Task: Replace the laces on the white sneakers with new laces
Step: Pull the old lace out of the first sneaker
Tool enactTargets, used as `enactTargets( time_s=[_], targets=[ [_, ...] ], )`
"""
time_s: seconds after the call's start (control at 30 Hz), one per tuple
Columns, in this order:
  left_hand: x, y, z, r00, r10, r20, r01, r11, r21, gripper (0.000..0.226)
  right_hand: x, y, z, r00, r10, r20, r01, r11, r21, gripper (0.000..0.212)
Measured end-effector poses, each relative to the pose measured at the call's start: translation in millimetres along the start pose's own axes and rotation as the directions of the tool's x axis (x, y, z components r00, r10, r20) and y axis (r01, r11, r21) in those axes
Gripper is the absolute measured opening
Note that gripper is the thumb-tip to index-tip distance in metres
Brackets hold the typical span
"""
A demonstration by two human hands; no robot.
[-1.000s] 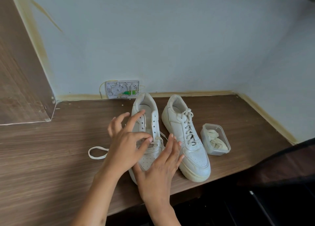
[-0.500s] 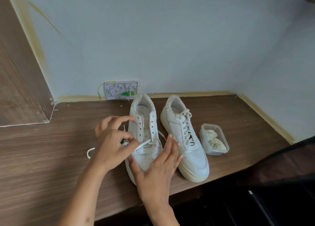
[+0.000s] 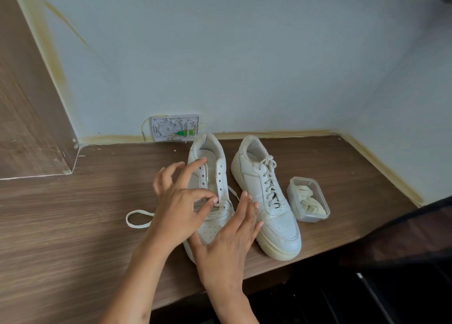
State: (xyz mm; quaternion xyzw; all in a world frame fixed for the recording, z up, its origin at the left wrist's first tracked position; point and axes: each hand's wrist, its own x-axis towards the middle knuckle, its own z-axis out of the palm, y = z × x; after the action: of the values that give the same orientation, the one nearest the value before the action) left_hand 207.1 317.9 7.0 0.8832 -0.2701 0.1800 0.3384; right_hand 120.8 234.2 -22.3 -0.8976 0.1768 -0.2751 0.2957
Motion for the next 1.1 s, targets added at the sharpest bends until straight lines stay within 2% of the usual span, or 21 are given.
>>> enactTargets(
  time_s=[0.1, 0.27, 0.33, 0.47, 0.57, 0.67, 0.77, 0.8, 0.97, 1.1],
  targets=[
    [3, 1, -9, 0.994, -0.035, -0.105, 0.025, 0.995, -0.092, 0.020, 0, -1, 0, 1.000, 0.004, -0.022, -0.004, 1.000, 0.007, 0.112],
    [2, -8, -37, 0.949, -0.211, -0.235, 0.133, 0.942, -0.308, 0.013, 1, -2, -1, 0.999, 0.006, -0.048, -0.007, 1.000, -0.013, 0.112],
    [0, -15, -42, 0.939, -0.248, -0.240, 0.179, 0.944, -0.276, 0.016, 2, -2, -1, 0.999, 0.004, -0.051, -0.005, 1.000, -0.017, 0.112],
    [-1, -19, -38, 0.942, -0.242, -0.231, 0.228, 0.970, -0.083, 0.018, 1, -1, 0, 0.999, -0.001, -0.043, 0.001, 1.000, -0.006, 0.112],
    [2, -11, -32, 0.975, -0.131, -0.179, 0.125, 0.991, -0.044, 0.021, 1, -2, -1, 1.000, 0.003, -0.031, -0.003, 1.000, -0.004, 0.113],
    [0, -1, -18, 1.000, -0.011, -0.014, 0.012, 0.998, 0.055, 0.024, 1, -2, -1, 1.000, 0.006, -0.004, -0.006, 1.000, -0.003, 0.114],
    [-2, 5, -4, 0.998, 0.015, 0.069, -0.024, 0.990, 0.137, 0.007, 0, -1, -1, 1.000, 0.009, 0.017, -0.009, 1.000, -0.002, 0.116],
    [-2, 5, -2, 0.998, 0.013, 0.065, -0.022, 0.990, 0.142, 0.004, 0, -2, -1, 1.000, 0.007, 0.017, -0.007, 1.000, -0.001, 0.116],
    [-1, 2, -10, 0.999, 0.013, -0.034, -0.009, 0.993, 0.114, 0.022, 1, 0, 0, 1.000, 0.002, -0.008, -0.002, 1.000, 0.001, 0.114],
    [2, -7, -26, 0.983, -0.088, -0.163, 0.090, 0.996, 0.010, 0.019, 3, -1, -1, 0.999, -0.002, -0.037, 0.002, 1.000, 0.000, 0.114]
  ],
)
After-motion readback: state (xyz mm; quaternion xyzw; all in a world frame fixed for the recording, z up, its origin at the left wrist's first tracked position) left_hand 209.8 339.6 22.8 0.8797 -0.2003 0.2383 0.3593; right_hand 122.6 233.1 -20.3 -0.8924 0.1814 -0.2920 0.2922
